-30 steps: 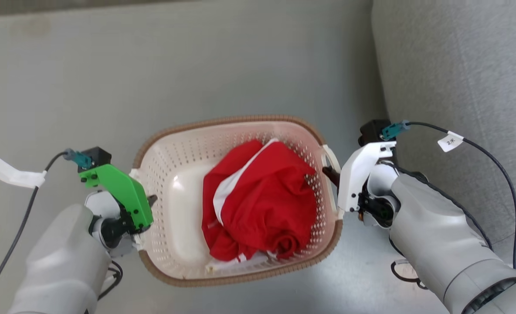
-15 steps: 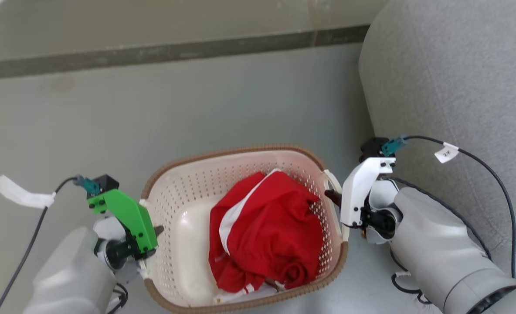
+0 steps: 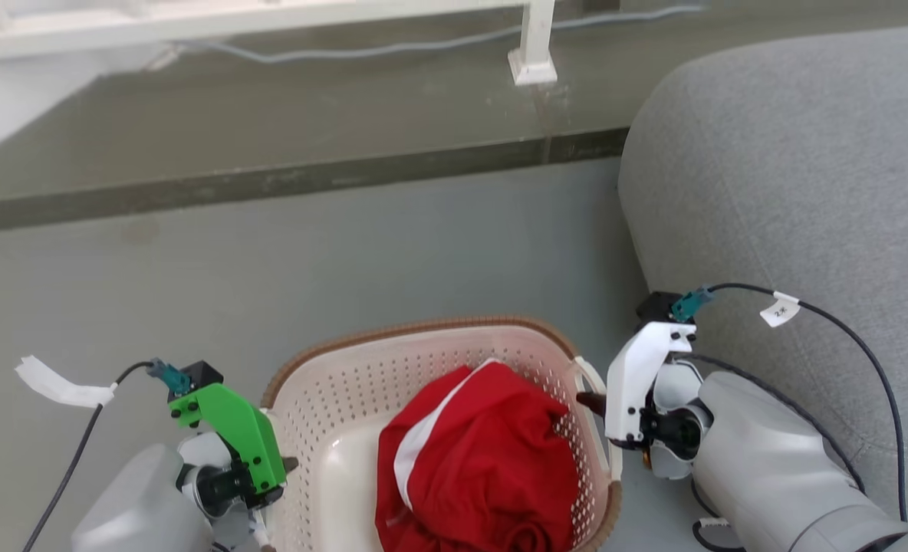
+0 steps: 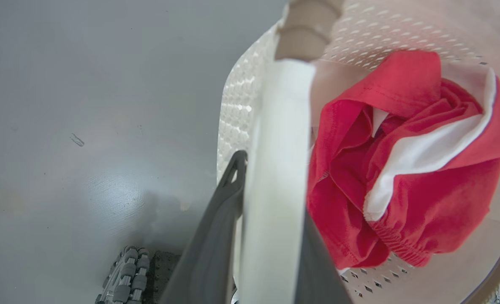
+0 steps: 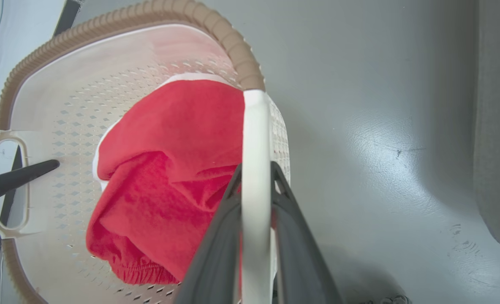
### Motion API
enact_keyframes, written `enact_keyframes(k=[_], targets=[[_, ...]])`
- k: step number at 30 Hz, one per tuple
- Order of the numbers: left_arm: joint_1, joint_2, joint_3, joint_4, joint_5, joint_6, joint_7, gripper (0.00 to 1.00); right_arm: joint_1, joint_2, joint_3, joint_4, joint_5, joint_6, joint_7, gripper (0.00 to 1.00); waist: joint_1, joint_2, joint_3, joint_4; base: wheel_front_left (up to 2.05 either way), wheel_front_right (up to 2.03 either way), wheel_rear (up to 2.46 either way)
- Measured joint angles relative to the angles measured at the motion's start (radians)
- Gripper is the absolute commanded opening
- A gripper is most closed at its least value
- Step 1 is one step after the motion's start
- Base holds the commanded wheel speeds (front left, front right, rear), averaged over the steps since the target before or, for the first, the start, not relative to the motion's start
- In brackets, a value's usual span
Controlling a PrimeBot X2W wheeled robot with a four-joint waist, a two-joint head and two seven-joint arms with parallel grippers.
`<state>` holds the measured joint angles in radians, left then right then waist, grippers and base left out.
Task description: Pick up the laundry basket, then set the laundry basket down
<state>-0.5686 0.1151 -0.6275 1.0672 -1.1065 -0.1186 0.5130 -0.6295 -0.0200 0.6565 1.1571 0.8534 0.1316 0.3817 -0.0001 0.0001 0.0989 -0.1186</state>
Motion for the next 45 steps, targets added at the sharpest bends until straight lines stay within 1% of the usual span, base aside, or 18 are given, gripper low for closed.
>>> enact_keyframes(k=[6,10,45], targets=[[0.005,-0.003,-0.005,0.014,-0.010,0.000,0.016,0.00,0.009,0.000,0.004,0.002,0.012,0.000,0.016,0.00,0.0000,0.0000,-0.042,-0.005,0.00,0.00,0.00],[0.005,-0.003,-0.011,0.014,-0.010,0.000,0.019,0.00,0.012,-0.001,0.004,0.002,0.019,0.000,0.025,0.00,0.0000,-0.0001,-0.051,-0.008,0.00,0.00,0.00],[0.005,0.003,-0.022,0.015,-0.034,0.000,0.016,0.00,0.019,-0.004,0.019,-0.009,0.060,0.000,0.026,0.00,0.0000,0.0000,-0.028,-0.016,0.00,0.00,0.00]])
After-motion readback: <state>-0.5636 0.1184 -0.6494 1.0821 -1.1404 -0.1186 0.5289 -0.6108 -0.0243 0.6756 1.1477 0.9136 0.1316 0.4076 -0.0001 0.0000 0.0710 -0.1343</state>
